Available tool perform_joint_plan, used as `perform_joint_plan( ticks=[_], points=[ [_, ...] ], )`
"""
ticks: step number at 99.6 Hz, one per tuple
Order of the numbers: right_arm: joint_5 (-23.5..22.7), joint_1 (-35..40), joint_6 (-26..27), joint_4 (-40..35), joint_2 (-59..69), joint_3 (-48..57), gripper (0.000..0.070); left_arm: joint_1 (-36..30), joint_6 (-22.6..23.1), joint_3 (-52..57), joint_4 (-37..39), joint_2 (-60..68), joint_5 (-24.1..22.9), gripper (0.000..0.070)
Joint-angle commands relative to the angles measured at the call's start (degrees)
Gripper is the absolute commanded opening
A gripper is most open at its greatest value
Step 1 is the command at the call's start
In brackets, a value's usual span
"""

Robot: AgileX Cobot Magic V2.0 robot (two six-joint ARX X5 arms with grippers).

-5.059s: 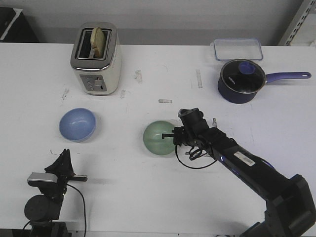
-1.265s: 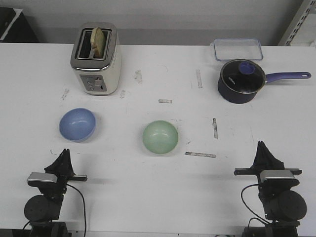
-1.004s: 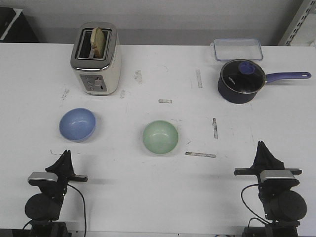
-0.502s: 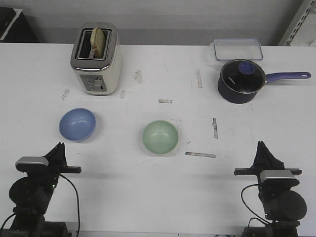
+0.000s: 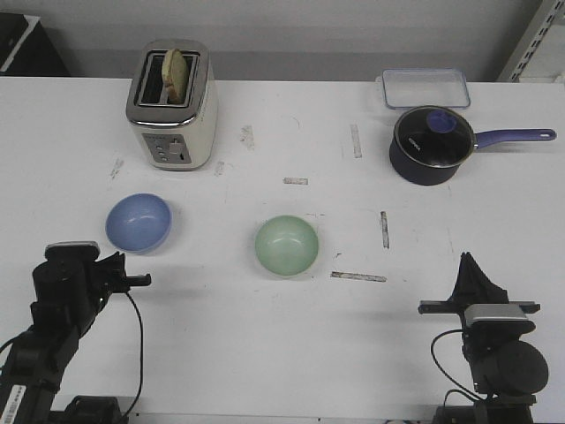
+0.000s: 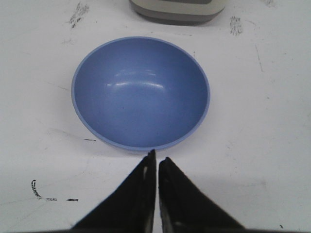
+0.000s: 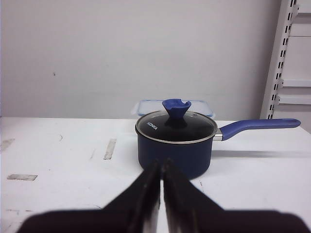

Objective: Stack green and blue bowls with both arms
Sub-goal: 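Move the left gripper to the light blue bowl and grip its rim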

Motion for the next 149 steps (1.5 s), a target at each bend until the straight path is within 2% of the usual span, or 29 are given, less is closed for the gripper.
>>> perform_joint_plan(
  ticks=[1,24,40,48,59,81,112,139,144,149],
  points=[
    [0.2,0.0,-0.2,0.6,0.0,0.0,0.0001,0.1,-1.1,2.4,-1.3,2.9,0.1,0.0001],
    [0.2,0.0,-0.2,0.6,0.0,0.0,0.0001,1.3,-6.0,9.9,-8.0,13.9,0.4,0.0001],
    [0.2,0.0,-0.2,0.6,0.0,0.0,0.0001,4.6,-7.1,15.5,-10.7,21.7,7.9,0.0018],
    [0.2,0.0,-0.2,0.6,0.0,0.0,0.0001,6.3,-8.1,18.2,-11.8,25.3,10.1,0.0129],
    [0.2,0.0,-0.2,0.6,0.0,0.0,0.0001,7.7,-8.2,21.8,-12.1,29.6,10.3,0.0297],
    [0.2,0.0,-0.2,0.6,0.0,0.0,0.0001,11.2,-8.4,29.2,-12.5,36.3,10.2,0.0506],
    [0.2,0.0,-0.2,0.6,0.0,0.0,0.0001,15.6,-4.6,31.5,-13.2,42.9,10.1,0.0488],
    [0.2,0.0,-0.2,0.6,0.0,0.0,0.0001,16.0,-4.4,31.5,-13.4,49.3,10.5,0.0481],
    [0.2,0.0,-0.2,0.6,0.0,0.0,0.0001,15.9,-4.4,31.5,-13.3,50.1,10.6,0.0466],
    [0.2,0.0,-0.2,0.6,0.0,0.0,0.0001,15.7,-4.4,31.5,-13.2,50.7,10.6,0.0415]
  ],
)
